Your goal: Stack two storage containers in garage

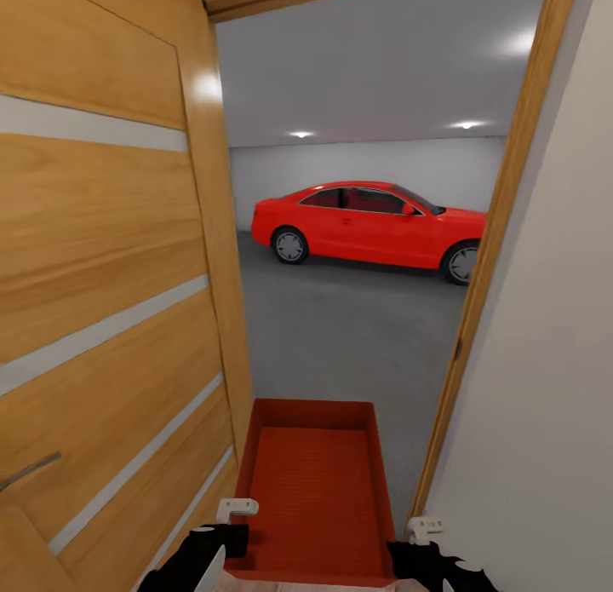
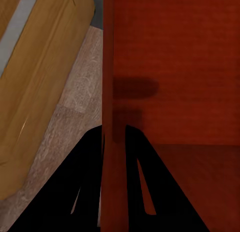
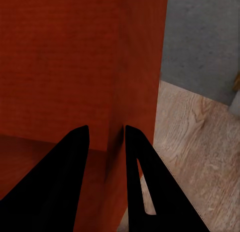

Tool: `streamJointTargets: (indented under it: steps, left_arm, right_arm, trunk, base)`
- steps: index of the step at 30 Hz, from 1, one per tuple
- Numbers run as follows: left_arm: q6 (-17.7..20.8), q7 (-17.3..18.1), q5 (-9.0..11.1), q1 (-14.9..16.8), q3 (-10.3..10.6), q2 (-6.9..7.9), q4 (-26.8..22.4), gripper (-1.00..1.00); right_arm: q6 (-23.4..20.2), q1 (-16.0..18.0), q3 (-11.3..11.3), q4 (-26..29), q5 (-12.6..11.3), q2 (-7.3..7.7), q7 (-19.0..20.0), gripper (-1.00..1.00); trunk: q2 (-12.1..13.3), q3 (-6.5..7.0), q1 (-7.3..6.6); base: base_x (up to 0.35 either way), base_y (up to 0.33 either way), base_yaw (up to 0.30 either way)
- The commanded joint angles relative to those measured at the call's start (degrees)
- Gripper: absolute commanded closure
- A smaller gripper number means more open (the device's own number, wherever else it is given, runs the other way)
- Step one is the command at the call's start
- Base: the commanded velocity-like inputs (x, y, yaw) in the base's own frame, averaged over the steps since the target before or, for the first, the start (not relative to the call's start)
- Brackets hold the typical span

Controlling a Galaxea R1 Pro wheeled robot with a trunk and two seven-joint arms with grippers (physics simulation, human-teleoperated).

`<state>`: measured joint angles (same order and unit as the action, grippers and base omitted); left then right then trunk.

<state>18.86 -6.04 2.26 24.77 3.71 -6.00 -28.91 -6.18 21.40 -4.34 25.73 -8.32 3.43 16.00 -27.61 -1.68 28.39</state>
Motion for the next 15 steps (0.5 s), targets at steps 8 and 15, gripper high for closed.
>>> streamJointTargets:
  steps: [8, 15]
  left_arm:
    - [0.5, -2.0, -0.4, 0.1, -0.7, -0.32, -0.2, 1.00]
    - [0.5, -2.0, -0.4, 0.1, -0.7, -0.32, -0.2, 1.00]
  right_arm:
    - [-0.3, 0.0, -0.7, 0.1, 3.0, -0.01, -0.6, 1.00]
    - [-0.3, 0.0, -0.8, 0.0, 3.0, -0.01, -0.6, 1.00]
  trunk:
    - [-0.1, -0.12, 0.03]
    - [-0.1, -0.12, 0.03]
  base:
    - [0.000, 0.116, -0.015]
    - [0.000, 0.001, -0.228]
